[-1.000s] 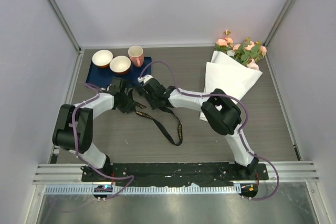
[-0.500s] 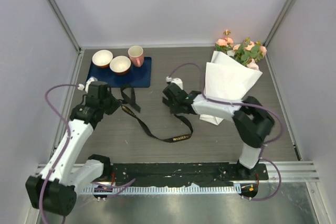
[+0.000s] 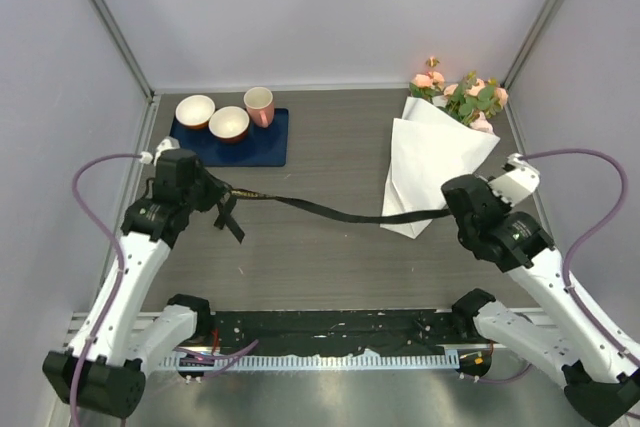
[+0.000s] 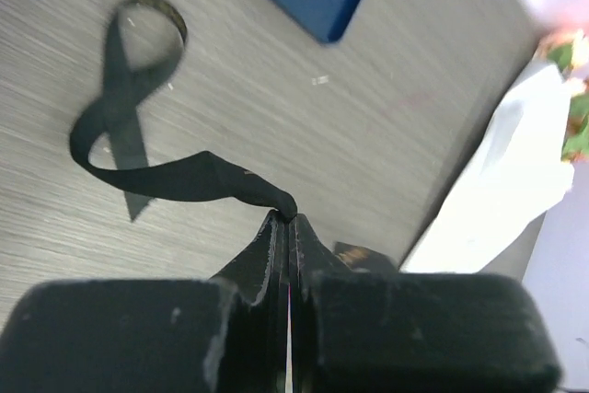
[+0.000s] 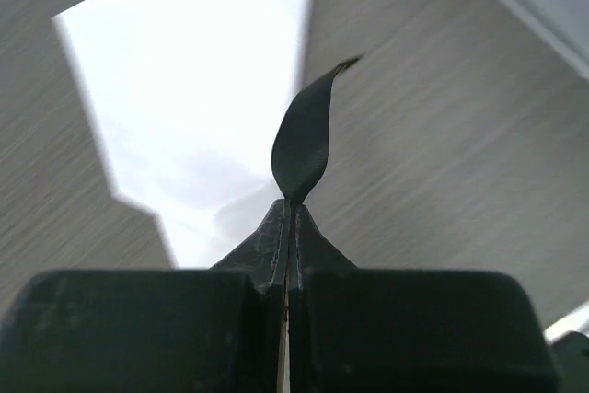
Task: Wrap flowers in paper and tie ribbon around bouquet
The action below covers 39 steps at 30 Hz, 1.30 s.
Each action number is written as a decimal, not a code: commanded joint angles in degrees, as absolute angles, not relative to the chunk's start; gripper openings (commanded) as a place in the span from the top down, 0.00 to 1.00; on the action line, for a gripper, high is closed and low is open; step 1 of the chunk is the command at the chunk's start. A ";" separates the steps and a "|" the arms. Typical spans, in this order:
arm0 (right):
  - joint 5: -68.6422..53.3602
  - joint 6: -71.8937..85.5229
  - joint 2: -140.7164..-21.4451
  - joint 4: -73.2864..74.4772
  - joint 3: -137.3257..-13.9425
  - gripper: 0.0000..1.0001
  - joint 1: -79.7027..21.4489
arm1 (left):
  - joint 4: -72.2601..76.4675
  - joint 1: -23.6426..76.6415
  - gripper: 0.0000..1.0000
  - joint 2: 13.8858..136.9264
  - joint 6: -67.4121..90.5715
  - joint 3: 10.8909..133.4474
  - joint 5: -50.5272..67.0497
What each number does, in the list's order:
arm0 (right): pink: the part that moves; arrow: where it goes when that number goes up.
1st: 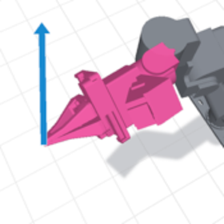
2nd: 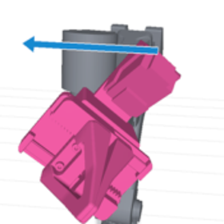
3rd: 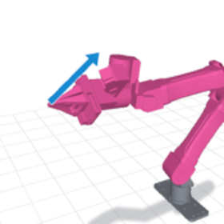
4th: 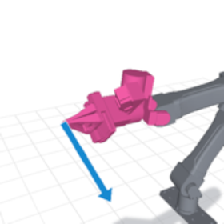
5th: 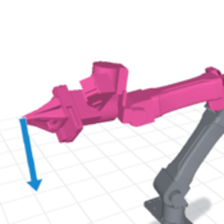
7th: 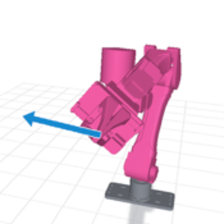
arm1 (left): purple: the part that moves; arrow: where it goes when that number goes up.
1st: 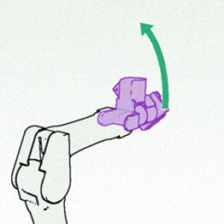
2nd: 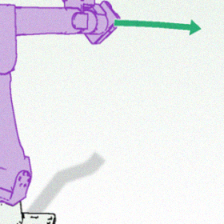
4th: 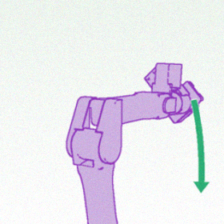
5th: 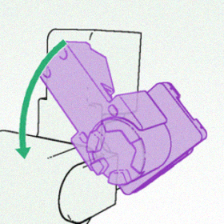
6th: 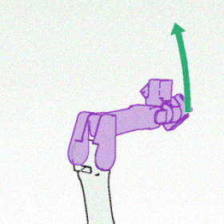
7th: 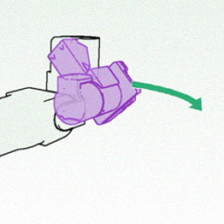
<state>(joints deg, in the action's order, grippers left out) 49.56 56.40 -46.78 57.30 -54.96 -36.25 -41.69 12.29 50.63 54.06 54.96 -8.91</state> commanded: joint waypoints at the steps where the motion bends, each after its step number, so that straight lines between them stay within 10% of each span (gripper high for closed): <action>1: 56.51 56.16 -45.44 63.81 -53.35 1.00 -24.91 | -35.25 13.88 1.00 57.90 53.52 52.30 5.17; 5: 54.76 52.86 -48.33 60.84 -52.31 1.00 -10.87 | -29.37 17.39 0.99 65.55 56.33 48.62 15.18; 9: 47.32 47.13 -51.85 54.60 -50.19 1.00 5.50 | -25.93 21.18 0.52 71.71 57.74 46.41 17.92; 16: 33.40 37.09 -59.14 42.37 -47.11 1.00 29.62 | -34.70 13.20 0.05 70.84 50.28 47.98 9.85; 21: 28.67 34.98 -59.16 38.06 -44.30 1.00 29.62 | -36.42 -2.52 0.00 77.68 46.07 51.24 0.54; 29: 26.54 33.49 -60.21 37.53 -44.65 1.00 27.08 | -35.51 -2.37 0.14 99.03 46.31 59.76 -5.21; 31: 27.86 33.66 -59.68 37.18 -44.30 1.00 26.46 | -33.14 -2.37 0.36 101.15 47.63 60.55 -3.70; 34: 28.39 34.54 -60.20 36.47 -43.24 1.00 26.28 | -38.56 -3.25 1.00 103.27 48.25 65.28 -9.99; 39: 30.06 36.73 -63.72 37.00 -43.59 1.00 26.37 | -45.96 -5.71 1.00 91.27 52.29 68.20 -29.13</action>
<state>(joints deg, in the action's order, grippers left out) 27.81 34.85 -61.84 38.37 -43.27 26.44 -39.62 -4.01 101.06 49.06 64.88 -12.21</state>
